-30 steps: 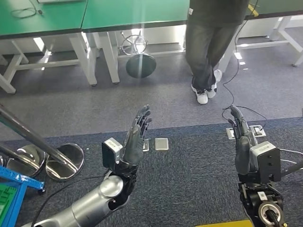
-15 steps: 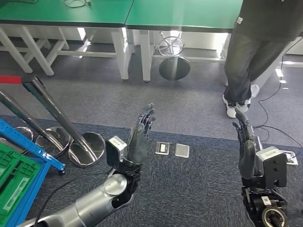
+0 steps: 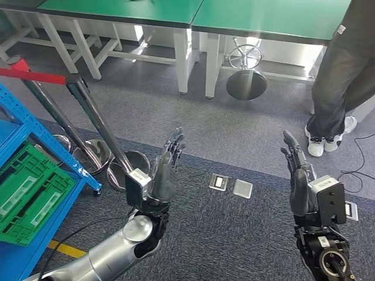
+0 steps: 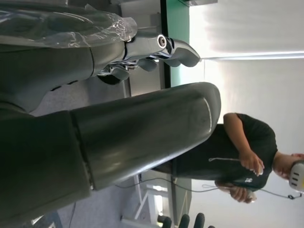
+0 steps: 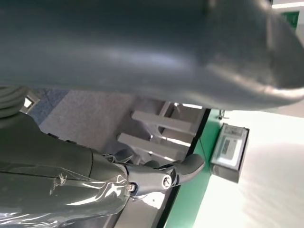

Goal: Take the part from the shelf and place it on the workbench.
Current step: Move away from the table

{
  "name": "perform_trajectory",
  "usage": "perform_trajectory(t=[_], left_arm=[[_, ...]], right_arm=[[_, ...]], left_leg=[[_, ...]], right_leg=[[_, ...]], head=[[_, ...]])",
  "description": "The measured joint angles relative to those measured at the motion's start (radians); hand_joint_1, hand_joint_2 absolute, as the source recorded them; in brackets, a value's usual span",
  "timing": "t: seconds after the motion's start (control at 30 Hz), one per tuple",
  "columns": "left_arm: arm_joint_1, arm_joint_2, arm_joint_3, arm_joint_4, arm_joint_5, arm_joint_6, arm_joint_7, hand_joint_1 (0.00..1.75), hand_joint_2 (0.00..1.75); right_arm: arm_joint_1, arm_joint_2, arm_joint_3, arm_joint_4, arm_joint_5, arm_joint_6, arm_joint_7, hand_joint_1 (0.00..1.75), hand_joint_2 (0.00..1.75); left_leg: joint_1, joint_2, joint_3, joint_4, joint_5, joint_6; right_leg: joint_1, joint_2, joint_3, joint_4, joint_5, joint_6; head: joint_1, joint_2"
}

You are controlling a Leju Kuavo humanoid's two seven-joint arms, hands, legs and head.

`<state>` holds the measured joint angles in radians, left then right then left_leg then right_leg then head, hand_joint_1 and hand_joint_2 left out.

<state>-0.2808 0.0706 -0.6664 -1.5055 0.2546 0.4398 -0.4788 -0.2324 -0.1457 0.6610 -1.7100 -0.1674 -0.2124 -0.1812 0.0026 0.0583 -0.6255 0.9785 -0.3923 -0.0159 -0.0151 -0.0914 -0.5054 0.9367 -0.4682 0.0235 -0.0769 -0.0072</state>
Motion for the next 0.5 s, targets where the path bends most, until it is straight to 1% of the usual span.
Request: perform_trajectory(t=[0.03, 0.07, 0.1, 0.13, 0.17, 0.2, 0.23, 0.27, 0.3, 0.33, 0.37, 0.4, 0.43, 0.47, 0.5], left_arm=[[-0.001, 0.000, 0.000, 0.000, 0.000, 0.000, 0.000, 0.00, 0.00], [-0.001, 0.000, 0.000, 0.000, -0.001, 0.000, 0.000, 0.00, 0.00], [-0.001, 0.000, 0.000, -0.001, -0.002, 0.000, 0.000, 0.00, 0.00], [-0.001, 0.000, 0.000, -0.001, -0.002, 0.000, 0.000, 0.00, 0.00], [-0.001, 0.000, 0.000, -0.001, -0.002, 0.000, 0.000, 0.00, 0.00], [-0.002, 0.000, 0.000, -0.001, -0.002, 0.000, 0.000, 0.00, 0.00], [-0.002, -0.001, 0.000, -0.001, -0.002, 0.000, 0.000, 0.00, 0.00], [-0.002, -0.001, 0.000, -0.001, -0.002, 0.000, 0.000, 0.00, 0.00], [-0.001, -0.002, 0.000, -0.001, -0.002, 0.000, 0.000, 0.00, 0.00], [-0.001, -0.002, 0.000, -0.001, -0.002, 0.000, 0.000, 0.00, 0.00], [-0.001, -0.002, 0.000, -0.001, -0.002, 0.000, 0.000, 0.00, 0.00], [-0.001, -0.002, 0.000, -0.001, -0.002, 0.000, 0.000, 0.00, 0.00], [-0.001, -0.002, 0.000, -0.001, -0.002, 0.000, 0.000, 0.00, 0.00], [-0.001, -0.002, 0.000, -0.001, -0.002, 0.000, 0.000, 0.00, 0.00], [-0.002, -0.002, 0.000, -0.001, -0.002, 0.000, 0.000, 0.00, 0.00]], right_arm=[[-0.003, 0.000, 0.000, 0.000, 0.000, 0.002, 0.000, 0.00, 0.00], [-0.005, 0.000, 0.000, 0.000, 0.000, 0.003, 0.000, 0.00, 0.00], [-0.007, 0.000, 0.000, 0.000, 0.000, 0.003, 0.000, 0.00, 0.00], [-0.008, 0.000, 0.000, 0.000, 0.000, 0.004, 0.000, 0.00, 0.00], [-0.009, 0.000, 0.000, 0.000, 0.000, 0.004, -0.001, 0.00, 0.00], [-0.010, 0.000, 0.000, 0.000, 0.000, 0.004, -0.001, 0.00, 0.00], [-0.011, 0.000, -0.001, 0.000, 0.000, 0.004, -0.001, 0.00, 0.00], [-0.011, 0.000, -0.001, 0.000, 0.000, 0.003, -0.001, 0.00, 0.00], [-0.010, 0.000, 0.000, 0.000, 0.000, 0.003, -0.001, 0.00, 0.00], [-0.009, 0.000, 0.000, 0.000, 0.000, 0.003, 0.000, 0.00, 0.00], [-0.008, -0.001, 0.000, 0.000, 0.000, 0.003, 0.000, 0.00, 0.00], [-0.009, -0.001, 0.000, 0.000, 0.000, 0.003, 0.000, 0.00, 0.00], [-0.010, -0.001, 0.000, 0.001, 0.000, 0.003, 0.000, 0.00, 0.00], [-0.011, -0.001, 0.000, 0.001, 0.000, 0.003, 0.000, 0.00, 0.00], [-0.012, -0.001, 0.000, 0.001, 0.000, 0.003, 0.000, 0.00, 0.00]], left_leg=[[-0.004, 0.009, 0.010, -0.021, 0.000, 0.007], [-0.007, 0.001, 0.010, -0.025, -0.002, 0.013], [-0.005, -0.011, 0.011, -0.027, -0.001, 0.020], [-0.004, -0.024, 0.013, -0.029, -0.001, 0.024], [-0.001, -0.035, 0.015, -0.032, 0.000, 0.030], [0.002, -0.046, 0.018, -0.034, 0.001, 0.035], [0.002, -0.056, 0.018, -0.034, 0.001, 0.038], [0.002, -0.068, 0.018, -0.034, 0.001, 0.041], [0.002, -0.082, 0.018, -0.034, 0.001, 0.042], [0.002, -0.097, 0.019, -0.033, 0.001, 0.043], [0.001, -0.113, 0.019, -0.032, 0.000, 0.042], [0.002, -0.128, 0.020, -0.030, 0.000, 0.042], [0.003, -0.143, 0.020, -0.028, -0.001, 0.040], [0.001, -0.157, 0.018, -0.024, -0.002, 0.037], [0.001, -0.170, 0.014, -0.020, -0.001, 0.033]], right_leg=[[0.004, -0.008, 0.002, 0.001, -0.003, 0.005], [0.007, -0.018, 0.004, 0.000, -0.006, 0.009], [0.006, -0.025, 0.007, 0.000, -0.010, 0.015], [0.004, -0.017, 0.007, 0.007, -0.019, 0.020], [0.001, 0.004, -0.001, 0.029, -0.036, 0.025], [-0.002, 0.031, -0.021, 0.073, -0.063, 0.028], [-0.003, 0.060, -0.051, 0.138, -0.096, 0.030], [-0.003, 0.076, -0.088, 0.214, -0.127, 0.030], [-0.003, 0.083, -0.120, 0.278, -0.147, 0.031], [-0.003, 0.086, -0.140, 0.312, -0.148, 0.031], [-0.004, 0.089, -0.142, 0.305, -0.128, 0.030], [-0.004, 0.094, -0.125, 0.259, -0.092, 0.028], [-0.006, 0.110, -0.099, 0.191, -0.050, 0.026], [-0.009, 0.133, -0.073, 0.124, -0.020, 0.023], [-0.011, 0.153, -0.049, 0.073, -0.005, 0.020]], head=[[0.002, 0.000], [0.005, 0.000], [0.009, 0.000], [0.012, 0.000], [0.015, 0.000], [0.018, 0.000], [0.022, 0.000], [0.025, 0.000], [0.026, 0.000], [0.027, 0.000], [0.028, 0.000], [0.028, 0.000], [0.030, 0.000], [0.031, 0.000], [0.032, 0.000]])
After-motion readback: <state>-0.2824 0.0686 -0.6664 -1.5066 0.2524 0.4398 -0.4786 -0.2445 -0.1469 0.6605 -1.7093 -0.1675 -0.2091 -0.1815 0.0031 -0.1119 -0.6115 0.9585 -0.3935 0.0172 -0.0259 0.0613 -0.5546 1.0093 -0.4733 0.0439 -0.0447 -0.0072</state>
